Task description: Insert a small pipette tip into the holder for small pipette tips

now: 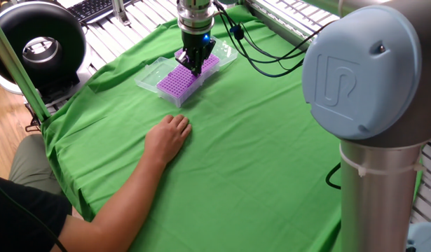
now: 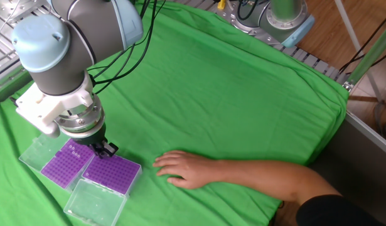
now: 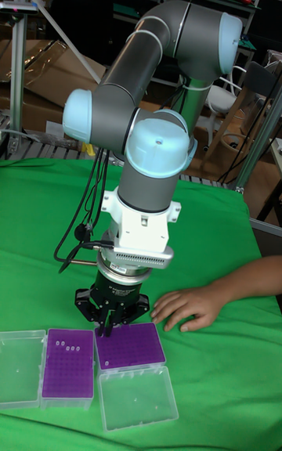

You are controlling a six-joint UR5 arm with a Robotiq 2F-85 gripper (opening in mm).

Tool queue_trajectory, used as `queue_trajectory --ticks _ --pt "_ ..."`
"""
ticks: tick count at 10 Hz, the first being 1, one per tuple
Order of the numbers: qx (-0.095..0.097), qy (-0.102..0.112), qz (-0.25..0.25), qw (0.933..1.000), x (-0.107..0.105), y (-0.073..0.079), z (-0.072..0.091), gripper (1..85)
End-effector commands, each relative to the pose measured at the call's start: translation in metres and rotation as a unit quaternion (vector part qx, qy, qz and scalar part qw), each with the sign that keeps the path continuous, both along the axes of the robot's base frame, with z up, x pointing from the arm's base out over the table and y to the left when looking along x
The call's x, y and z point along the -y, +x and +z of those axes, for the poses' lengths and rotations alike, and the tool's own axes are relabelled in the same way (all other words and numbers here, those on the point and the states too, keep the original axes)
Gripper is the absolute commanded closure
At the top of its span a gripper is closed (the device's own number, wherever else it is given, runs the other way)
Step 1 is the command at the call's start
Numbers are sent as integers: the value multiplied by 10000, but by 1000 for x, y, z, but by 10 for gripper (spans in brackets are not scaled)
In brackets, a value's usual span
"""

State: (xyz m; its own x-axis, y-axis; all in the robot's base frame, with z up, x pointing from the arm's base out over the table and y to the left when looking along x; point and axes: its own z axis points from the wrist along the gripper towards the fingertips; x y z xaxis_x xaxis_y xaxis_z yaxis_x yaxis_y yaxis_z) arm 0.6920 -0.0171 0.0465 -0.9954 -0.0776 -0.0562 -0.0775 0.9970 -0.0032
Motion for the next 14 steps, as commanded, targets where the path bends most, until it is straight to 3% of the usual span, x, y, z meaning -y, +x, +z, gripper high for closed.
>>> queue_trajectory --ticks 1,8,14 --pt "28 38 -14 10000 0 2 1 673" --pt "97 105 24 9999 -1 4 -3 673" --pt "-41 32 -53 10000 -1 0 1 673"
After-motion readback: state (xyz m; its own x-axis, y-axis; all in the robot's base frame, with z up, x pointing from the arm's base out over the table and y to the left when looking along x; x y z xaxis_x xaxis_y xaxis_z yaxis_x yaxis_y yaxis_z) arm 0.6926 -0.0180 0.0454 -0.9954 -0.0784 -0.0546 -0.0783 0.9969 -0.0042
